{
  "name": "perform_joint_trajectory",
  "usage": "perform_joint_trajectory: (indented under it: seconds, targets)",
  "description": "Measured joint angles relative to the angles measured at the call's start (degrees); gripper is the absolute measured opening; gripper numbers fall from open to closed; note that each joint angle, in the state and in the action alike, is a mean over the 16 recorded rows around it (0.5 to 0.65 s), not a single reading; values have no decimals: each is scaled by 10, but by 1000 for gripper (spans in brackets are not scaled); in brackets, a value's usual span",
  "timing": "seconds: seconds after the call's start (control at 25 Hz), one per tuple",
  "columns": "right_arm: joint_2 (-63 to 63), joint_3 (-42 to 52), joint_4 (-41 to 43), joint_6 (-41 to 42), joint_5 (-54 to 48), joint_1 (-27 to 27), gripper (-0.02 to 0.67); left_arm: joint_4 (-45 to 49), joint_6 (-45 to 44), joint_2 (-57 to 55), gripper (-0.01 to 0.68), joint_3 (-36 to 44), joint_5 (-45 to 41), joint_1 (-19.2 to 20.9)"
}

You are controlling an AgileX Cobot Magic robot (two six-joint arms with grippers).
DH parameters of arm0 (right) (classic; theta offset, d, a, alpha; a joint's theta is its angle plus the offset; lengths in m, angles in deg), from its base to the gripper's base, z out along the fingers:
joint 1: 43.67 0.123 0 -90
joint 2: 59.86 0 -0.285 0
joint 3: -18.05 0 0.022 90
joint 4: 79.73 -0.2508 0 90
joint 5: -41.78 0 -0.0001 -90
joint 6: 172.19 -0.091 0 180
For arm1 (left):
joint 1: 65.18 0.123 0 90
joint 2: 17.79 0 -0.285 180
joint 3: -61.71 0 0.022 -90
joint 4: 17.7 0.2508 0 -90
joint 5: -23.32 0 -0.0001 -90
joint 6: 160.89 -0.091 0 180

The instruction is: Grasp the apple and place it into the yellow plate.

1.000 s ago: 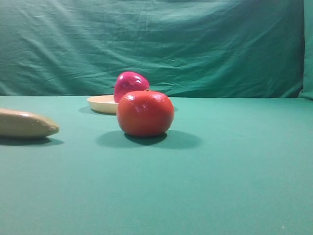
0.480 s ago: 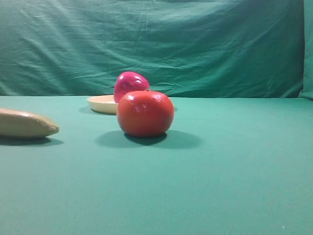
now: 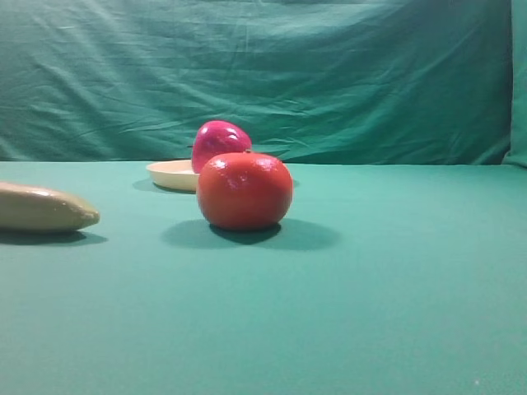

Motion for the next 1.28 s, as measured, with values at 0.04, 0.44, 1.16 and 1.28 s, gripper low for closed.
perform_joint_trajectory:
  seconds: [0.04,0.44,1.16,1.28]
  targets:
    - [0,2,0,0,2,0,0,0,0,0,157,0,0,0]
    - [0,4,0,0,8,0,0,0,0,0,157,0,0,0]
    - [0,4,0,0,8,0,0,0,0,0,157,0,0,0]
    - [0,4,0,0,8,0,0,0,0,0,157,0,0,0]
